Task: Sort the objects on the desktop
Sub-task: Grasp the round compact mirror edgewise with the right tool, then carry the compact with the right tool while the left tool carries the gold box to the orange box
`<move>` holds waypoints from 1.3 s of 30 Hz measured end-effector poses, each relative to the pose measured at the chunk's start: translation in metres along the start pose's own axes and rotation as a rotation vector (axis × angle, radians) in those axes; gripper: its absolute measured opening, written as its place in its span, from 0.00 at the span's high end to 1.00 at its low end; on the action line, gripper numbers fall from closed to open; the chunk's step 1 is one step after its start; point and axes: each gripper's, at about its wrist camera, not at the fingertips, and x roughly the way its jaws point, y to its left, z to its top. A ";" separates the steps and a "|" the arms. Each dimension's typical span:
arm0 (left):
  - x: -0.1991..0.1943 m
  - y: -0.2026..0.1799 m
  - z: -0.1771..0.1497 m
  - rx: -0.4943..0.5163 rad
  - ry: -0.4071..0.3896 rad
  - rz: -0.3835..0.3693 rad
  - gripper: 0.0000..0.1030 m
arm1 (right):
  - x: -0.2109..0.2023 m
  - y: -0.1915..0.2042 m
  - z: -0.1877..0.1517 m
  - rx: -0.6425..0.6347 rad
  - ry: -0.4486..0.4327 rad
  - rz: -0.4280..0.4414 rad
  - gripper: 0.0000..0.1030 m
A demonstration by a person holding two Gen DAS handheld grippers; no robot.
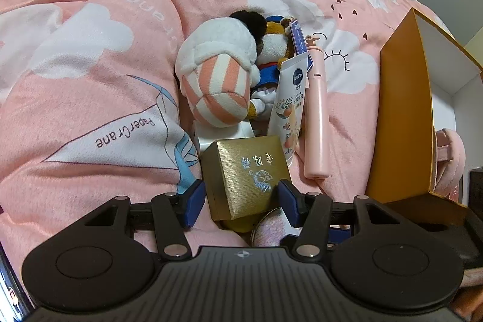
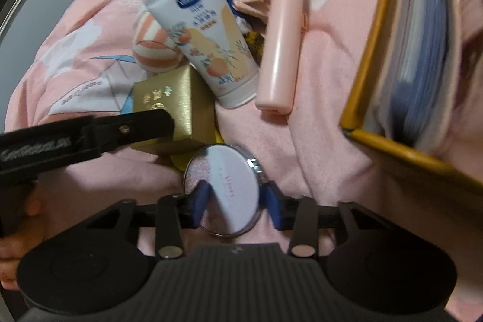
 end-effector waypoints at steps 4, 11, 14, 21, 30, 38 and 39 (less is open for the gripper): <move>-0.002 -0.001 0.000 0.000 -0.003 0.006 0.40 | -0.017 0.009 -0.004 -0.051 -0.031 -0.004 0.77; -0.002 -0.001 0.001 -0.002 -0.001 0.011 0.40 | -0.021 0.034 -0.002 -0.121 -0.041 0.078 0.83; -0.002 -0.001 0.000 0.000 0.000 0.013 0.40 | -0.014 0.036 -0.003 -0.125 -0.048 0.065 0.78; 0.000 -0.003 0.001 -0.005 0.003 0.015 0.40 | 0.004 0.020 0.004 -0.075 0.010 0.085 0.74; -0.004 -0.014 0.005 -0.022 -0.015 0.077 0.34 | -0.027 0.052 -0.008 -0.301 -0.027 -0.091 0.86; 0.009 -0.050 0.008 0.074 -0.007 0.207 0.30 | -0.053 0.057 -0.030 -0.481 -0.090 -0.281 0.86; 0.012 -0.053 0.008 0.085 -0.007 0.227 0.28 | -0.053 0.057 -0.033 -0.497 -0.094 -0.300 0.86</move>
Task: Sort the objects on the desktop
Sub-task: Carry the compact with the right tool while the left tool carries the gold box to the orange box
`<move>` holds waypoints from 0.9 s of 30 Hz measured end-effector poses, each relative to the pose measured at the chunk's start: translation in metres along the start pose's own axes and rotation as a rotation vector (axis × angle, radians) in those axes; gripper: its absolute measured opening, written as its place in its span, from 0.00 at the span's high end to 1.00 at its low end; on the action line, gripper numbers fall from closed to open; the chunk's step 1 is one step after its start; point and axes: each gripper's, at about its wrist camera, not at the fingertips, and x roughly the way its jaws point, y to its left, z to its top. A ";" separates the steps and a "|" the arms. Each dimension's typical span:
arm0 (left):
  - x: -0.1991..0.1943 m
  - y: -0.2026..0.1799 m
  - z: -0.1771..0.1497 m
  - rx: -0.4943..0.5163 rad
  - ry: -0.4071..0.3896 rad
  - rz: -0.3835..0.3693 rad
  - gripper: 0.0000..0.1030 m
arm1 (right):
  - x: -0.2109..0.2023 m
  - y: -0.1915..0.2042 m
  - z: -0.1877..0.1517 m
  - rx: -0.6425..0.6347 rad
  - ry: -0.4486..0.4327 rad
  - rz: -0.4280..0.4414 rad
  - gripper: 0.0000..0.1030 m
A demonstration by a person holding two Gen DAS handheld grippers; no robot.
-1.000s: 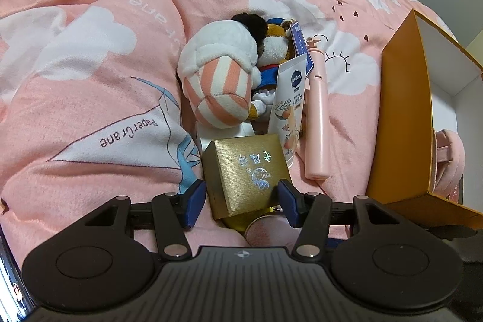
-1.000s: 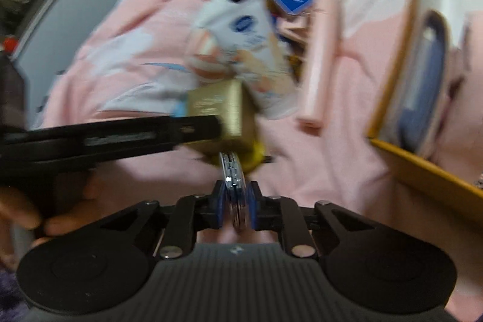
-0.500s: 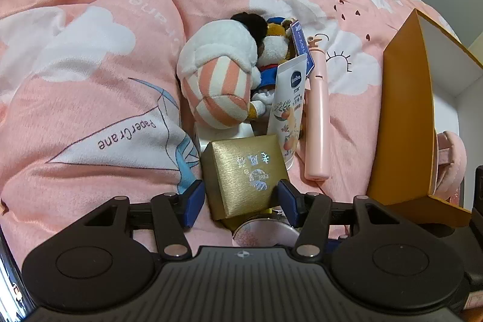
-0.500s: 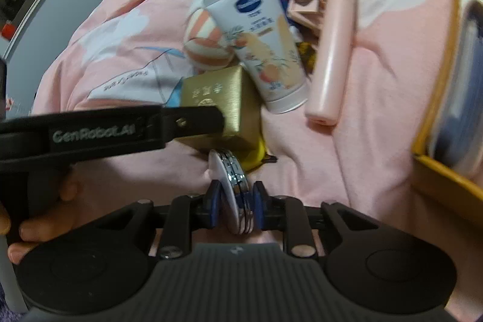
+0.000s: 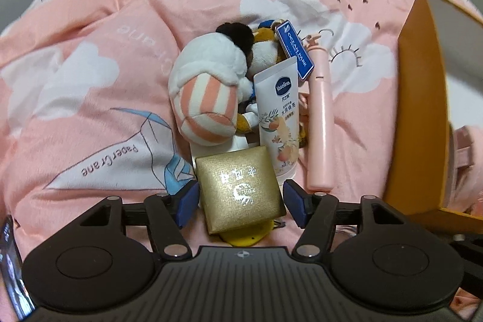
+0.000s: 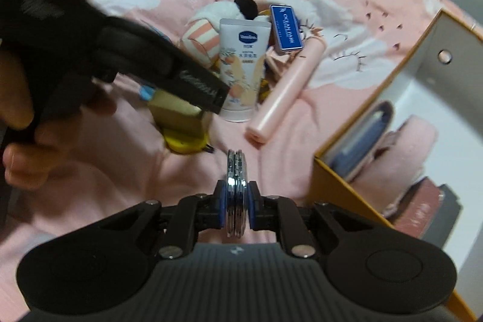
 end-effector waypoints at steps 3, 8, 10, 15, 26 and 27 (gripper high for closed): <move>0.007 -0.005 0.000 0.011 0.009 0.029 0.27 | 0.007 -0.006 -0.005 0.019 0.026 0.006 0.86; 0.008 -0.004 -0.003 0.014 -0.001 0.027 0.28 | 0.008 -0.014 -0.007 0.066 0.033 0.034 0.86; 0.006 -0.003 -0.005 0.019 -0.007 0.020 0.28 | 0.005 -0.016 -0.007 0.072 0.028 0.039 0.86; -0.003 -0.001 -0.011 0.025 -0.015 0.009 0.29 | -0.017 -0.024 -0.006 0.103 -0.002 0.086 0.86; -0.050 0.000 -0.025 0.027 -0.069 -0.070 0.30 | -0.102 -0.068 -0.011 0.248 -0.130 0.187 0.86; -0.056 -0.001 -0.026 0.029 -0.077 -0.081 0.30 | -0.110 -0.072 -0.013 0.254 -0.146 0.173 0.86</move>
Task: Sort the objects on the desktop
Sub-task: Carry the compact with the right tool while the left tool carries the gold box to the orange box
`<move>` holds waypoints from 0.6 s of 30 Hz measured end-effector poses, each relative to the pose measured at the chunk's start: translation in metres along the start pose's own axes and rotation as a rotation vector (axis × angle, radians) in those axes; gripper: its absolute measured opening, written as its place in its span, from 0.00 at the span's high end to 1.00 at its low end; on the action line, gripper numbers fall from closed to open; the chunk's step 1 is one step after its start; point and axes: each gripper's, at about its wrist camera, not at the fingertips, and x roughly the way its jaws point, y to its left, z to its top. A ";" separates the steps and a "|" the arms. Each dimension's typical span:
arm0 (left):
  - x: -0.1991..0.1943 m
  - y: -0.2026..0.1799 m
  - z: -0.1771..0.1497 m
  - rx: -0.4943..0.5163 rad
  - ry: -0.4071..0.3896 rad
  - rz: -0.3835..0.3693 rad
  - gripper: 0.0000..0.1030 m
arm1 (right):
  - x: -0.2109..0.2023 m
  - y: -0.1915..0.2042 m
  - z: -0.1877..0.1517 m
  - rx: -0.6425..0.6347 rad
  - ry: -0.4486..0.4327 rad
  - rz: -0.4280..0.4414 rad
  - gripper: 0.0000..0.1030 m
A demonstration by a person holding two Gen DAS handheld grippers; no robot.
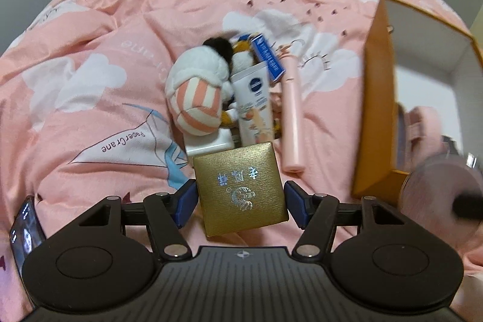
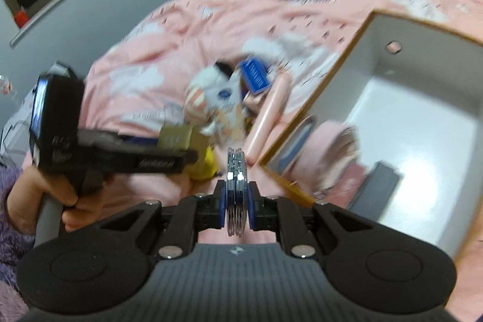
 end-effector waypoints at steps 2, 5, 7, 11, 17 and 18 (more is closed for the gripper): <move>-0.012 -0.004 0.000 0.003 -0.020 -0.028 0.30 | -0.018 -0.007 0.002 0.012 -0.040 -0.034 0.86; -0.029 -0.010 0.001 0.004 -0.054 -0.088 0.30 | -0.040 -0.018 0.004 0.041 -0.095 -0.093 0.86; -0.040 -0.016 0.003 0.010 -0.079 -0.134 0.30 | -0.047 -0.029 0.007 0.059 -0.120 -0.144 0.86; -0.054 -0.027 0.009 0.035 -0.133 -0.228 0.30 | -0.048 -0.052 0.008 0.116 -0.111 -0.257 0.86; -0.057 -0.050 0.020 0.078 -0.163 -0.318 0.30 | -0.032 -0.076 0.000 0.178 -0.033 -0.345 0.86; -0.056 -0.054 0.021 0.084 -0.163 -0.329 0.30 | -0.028 -0.078 0.000 0.184 -0.025 -0.357 0.86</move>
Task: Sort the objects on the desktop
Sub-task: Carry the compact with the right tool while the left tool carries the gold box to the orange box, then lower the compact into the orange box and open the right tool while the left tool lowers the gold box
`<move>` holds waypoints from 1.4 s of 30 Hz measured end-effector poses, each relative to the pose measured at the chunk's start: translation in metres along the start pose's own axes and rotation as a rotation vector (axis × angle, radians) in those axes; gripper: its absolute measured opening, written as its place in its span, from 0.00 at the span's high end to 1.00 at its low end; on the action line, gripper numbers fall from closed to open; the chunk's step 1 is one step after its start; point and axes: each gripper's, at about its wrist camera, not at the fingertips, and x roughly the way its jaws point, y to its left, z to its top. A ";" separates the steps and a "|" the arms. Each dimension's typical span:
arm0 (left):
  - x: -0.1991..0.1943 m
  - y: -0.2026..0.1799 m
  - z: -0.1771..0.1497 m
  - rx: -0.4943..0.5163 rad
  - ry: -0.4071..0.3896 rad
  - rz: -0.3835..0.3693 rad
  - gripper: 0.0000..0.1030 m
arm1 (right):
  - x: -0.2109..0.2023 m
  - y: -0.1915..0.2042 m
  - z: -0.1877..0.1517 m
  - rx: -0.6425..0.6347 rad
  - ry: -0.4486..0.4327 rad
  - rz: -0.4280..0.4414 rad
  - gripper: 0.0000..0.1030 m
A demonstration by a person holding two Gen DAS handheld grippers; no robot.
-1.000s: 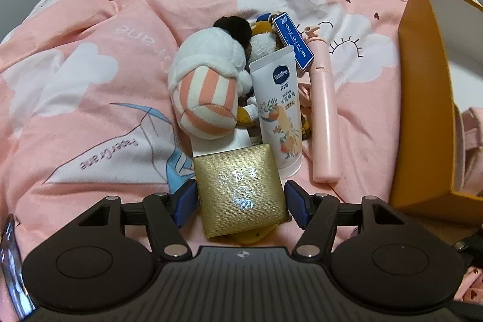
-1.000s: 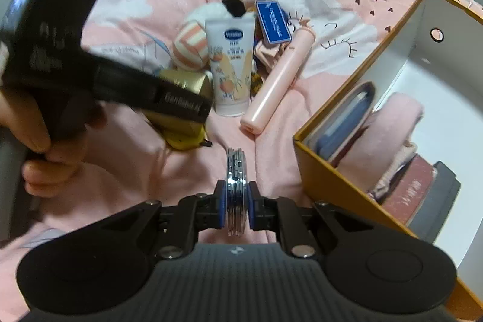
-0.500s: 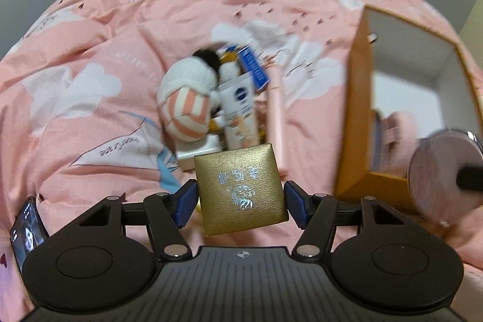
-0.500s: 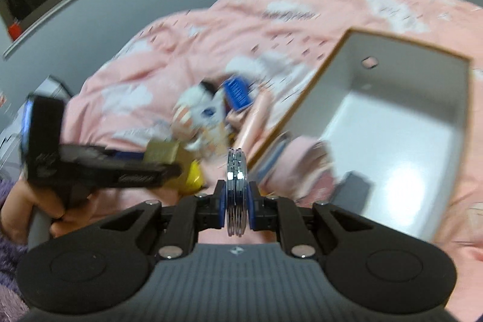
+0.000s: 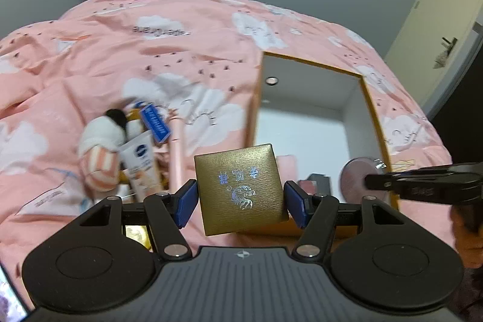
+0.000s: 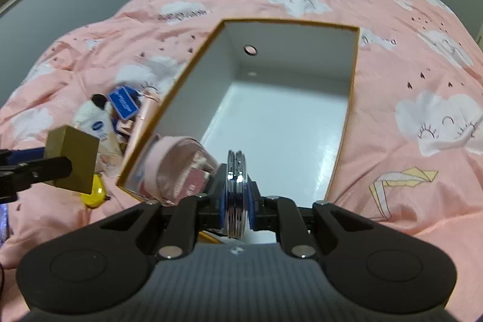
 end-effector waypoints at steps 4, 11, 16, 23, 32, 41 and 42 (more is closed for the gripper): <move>0.007 -0.006 0.005 0.013 -0.006 -0.041 0.30 | 0.016 0.000 0.002 0.004 0.037 -0.074 0.86; 0.011 -0.009 0.008 0.027 -0.018 -0.088 0.30 | 0.053 -0.003 0.002 0.066 0.153 -0.095 0.86; 0.017 -0.006 0.009 0.035 -0.013 -0.082 0.30 | 0.066 -0.007 0.003 0.102 0.194 -0.100 0.86; 0.020 -0.005 0.010 0.036 -0.004 -0.104 0.30 | 0.069 -0.012 0.007 0.142 0.234 -0.081 0.84; 0.022 -0.014 0.013 0.052 0.010 -0.121 0.30 | 0.058 -0.020 0.007 0.205 0.234 0.015 0.70; 0.020 -0.033 0.018 0.074 0.015 -0.195 0.30 | 0.019 -0.028 0.003 0.192 0.081 0.036 0.66; 0.022 -0.035 0.020 0.073 0.020 -0.216 0.30 | 0.011 -0.029 0.004 0.182 0.041 0.024 0.65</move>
